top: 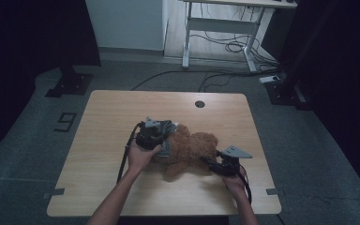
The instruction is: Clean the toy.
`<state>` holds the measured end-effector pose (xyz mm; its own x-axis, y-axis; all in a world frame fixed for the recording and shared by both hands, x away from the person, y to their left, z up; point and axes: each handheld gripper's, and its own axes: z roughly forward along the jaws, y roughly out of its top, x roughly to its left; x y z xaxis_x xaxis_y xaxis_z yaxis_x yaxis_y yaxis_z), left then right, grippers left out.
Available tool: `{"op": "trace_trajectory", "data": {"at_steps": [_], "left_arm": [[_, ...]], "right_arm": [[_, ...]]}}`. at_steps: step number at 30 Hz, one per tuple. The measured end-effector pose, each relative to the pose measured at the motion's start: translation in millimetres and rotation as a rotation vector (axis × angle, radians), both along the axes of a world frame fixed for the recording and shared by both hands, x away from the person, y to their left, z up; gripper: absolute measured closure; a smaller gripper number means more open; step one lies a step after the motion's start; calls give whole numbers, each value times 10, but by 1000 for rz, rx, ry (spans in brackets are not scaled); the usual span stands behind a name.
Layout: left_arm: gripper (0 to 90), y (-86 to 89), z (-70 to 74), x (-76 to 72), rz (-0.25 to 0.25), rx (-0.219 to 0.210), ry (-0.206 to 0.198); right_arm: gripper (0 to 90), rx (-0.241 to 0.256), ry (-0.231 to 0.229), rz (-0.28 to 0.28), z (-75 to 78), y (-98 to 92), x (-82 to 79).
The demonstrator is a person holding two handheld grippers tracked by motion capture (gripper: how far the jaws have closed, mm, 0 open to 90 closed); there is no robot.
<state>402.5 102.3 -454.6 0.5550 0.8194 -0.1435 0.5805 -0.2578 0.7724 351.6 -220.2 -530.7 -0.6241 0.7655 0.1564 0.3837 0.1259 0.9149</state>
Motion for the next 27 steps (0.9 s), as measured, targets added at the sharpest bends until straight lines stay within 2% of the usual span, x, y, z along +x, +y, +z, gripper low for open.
{"op": "trace_trajectory", "data": {"at_steps": [2, 5, 7, 8, 11, 13, 14, 15, 16, 19, 24, 25, 26, 27], "left_arm": [[810, 108, -43, 16, 24, -2, 11], [811, 167, -79, 21, 36, 11, 17], [812, 231, -126, 20, 51, 60, 12], [813, 261, -155, 28, 55, 65, 22], [814, 349, -278, 51, 65, 61, 64], [815, 363, -315, 54, 64, 61, 73], [815, 388, -404, 46, 57, 48, 92], [815, 388, -404, 46, 57, 48, 92], [815, 410, -429, 32, 53, 23, 97], [815, 419, -388, 17, 47, 21, 88], [813, 380, -72, -23, 18, 0, 30], [812, 380, -72, -23, 18, 0, 30], [811, 303, 31, -50, 0, 14, -1], [811, 251, 84, -61, -14, 19, -14]], "right_arm": [[428, -1, 0, 3, -1, -1, 2], [426, 3, 0, 8, -5, -4, 5], [426, 1, -2, 9, -5, -4, 3], [425, 0, -1, 10, -5, -5, 3], [425, 3, -1, 14, -9, -12, 8], [425, 4, 0, 14, -10, -14, 9], [425, 5, 2, 16, -12, -20, 11], [425, 5, 2, 16, -12, -20, 11], [426, 4, 5, 19, -14, -28, 11], [426, 6, 4, 21, -20, -36, 15], [426, 11, 6, 24, -24, -45, 22], [426, 11, 6, 24, -24, -46, 22], [427, 11, 7, 24, -24, -46, 21], [426, 11, 6, 25, -24, -46, 21]]}}
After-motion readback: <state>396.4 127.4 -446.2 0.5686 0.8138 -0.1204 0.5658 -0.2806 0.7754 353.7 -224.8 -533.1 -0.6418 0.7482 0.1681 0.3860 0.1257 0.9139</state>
